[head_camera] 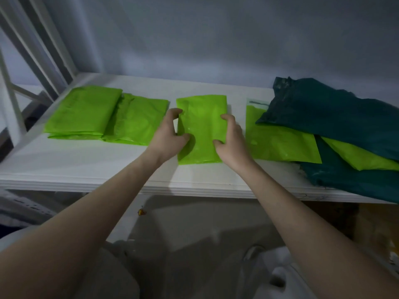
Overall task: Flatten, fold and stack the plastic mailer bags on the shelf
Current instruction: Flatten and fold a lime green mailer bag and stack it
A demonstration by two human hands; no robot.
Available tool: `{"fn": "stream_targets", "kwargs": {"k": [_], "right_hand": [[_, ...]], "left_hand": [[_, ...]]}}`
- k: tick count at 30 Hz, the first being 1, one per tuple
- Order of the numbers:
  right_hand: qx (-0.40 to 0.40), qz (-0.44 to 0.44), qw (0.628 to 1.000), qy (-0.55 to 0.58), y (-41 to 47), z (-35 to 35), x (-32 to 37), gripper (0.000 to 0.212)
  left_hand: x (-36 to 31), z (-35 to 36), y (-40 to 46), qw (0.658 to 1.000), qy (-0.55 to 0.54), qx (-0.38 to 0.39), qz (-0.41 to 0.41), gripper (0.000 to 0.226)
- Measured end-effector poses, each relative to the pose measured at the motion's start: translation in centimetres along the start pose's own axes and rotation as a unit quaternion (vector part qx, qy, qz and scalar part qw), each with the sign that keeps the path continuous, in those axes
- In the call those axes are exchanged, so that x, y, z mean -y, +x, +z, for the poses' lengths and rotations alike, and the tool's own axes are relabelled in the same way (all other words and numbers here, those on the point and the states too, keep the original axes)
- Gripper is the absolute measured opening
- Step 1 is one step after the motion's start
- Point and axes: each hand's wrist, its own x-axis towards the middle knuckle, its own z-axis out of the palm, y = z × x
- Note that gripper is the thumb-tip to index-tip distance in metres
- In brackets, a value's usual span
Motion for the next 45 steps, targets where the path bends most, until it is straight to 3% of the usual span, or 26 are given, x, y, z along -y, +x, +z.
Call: {"fn": "stream_targets", "kwargs": {"k": [10, 15, 26, 32, 36, 40, 45], "right_hand": [[0.003, -0.056, 0.998, 0.013, 2.5, 3.0, 4.8, 0.053], [0.024, -0.074, 0.996, 0.036, 3.5, 5.5, 7.3, 0.052], [0.067, -0.062, 0.994, 0.052, 4.9, 9.9, 9.4, 0.057], [0.044, -0.057, 0.996, -0.056, 5.1, 11.6, 9.1, 0.053], [0.002, -0.069, 0.995, -0.073, 5.1, 11.5, 8.8, 0.055], [0.014, -0.089, 0.994, -0.055, 5.0, 11.6, 8.8, 0.067], [0.053, -0.125, 0.987, -0.088, 4.9, 12.2, 8.7, 0.067]], "left_hand": [[0.0, -5.5, 2.3, 0.988, 0.100, -0.108, 0.035, 0.056], [1.4, -8.7, 3.0, 0.965, 0.231, -0.116, 0.046, 0.055], [5.1, -12.1, 3.6, 0.948, 0.295, -0.112, 0.030, 0.043], [5.3, -11.8, 3.6, 0.907, 0.404, -0.117, 0.009, 0.041], [4.7, -11.9, 3.4, 0.885, 0.428, -0.184, 0.018, 0.053], [5.1, -12.0, 3.8, 0.902, 0.392, -0.162, -0.073, 0.064], [5.4, -12.0, 3.4, 0.913, 0.381, -0.132, -0.066, 0.055]]}}
